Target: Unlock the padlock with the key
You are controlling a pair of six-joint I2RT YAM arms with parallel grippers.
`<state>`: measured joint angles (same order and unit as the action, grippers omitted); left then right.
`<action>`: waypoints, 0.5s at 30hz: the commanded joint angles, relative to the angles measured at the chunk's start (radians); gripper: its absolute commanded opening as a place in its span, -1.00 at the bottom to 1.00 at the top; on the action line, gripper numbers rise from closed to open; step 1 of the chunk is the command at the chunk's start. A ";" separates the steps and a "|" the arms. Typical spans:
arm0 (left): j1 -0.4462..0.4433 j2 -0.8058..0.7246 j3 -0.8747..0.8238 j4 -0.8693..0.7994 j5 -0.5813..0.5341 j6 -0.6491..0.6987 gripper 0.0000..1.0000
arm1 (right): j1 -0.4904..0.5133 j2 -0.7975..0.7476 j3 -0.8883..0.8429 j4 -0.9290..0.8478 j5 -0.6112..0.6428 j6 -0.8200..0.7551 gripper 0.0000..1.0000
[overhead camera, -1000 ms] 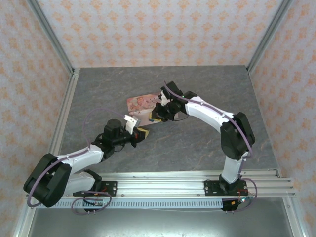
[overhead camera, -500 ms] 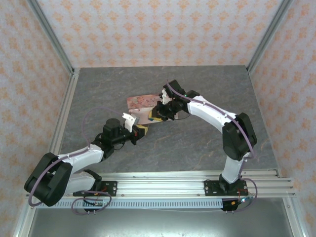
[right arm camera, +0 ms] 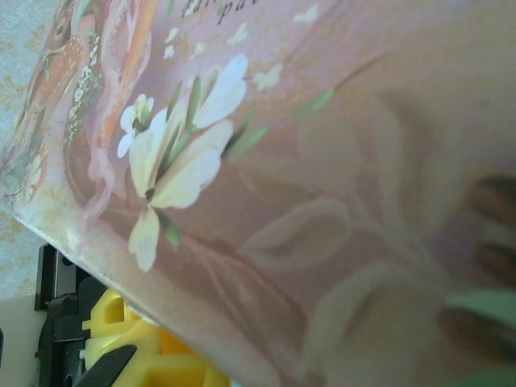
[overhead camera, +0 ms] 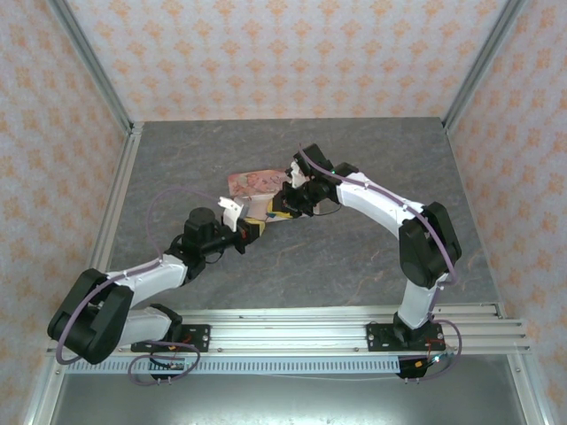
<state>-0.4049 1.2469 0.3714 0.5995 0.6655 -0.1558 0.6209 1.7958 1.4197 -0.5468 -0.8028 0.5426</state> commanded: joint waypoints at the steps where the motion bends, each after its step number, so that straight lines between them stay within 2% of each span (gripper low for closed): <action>1: 0.009 0.021 0.035 0.040 0.022 0.001 -1.00 | -0.004 -0.062 -0.007 0.074 -0.036 0.007 -1.00; 15: 0.024 0.010 0.000 0.051 0.019 -0.010 -1.00 | -0.004 -0.069 -0.018 0.087 -0.034 0.012 -1.00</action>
<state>-0.3958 1.2846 0.3843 0.6079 0.6811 -0.1589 0.6209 1.7916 1.4048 -0.5217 -0.8082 0.5507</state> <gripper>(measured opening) 0.048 0.159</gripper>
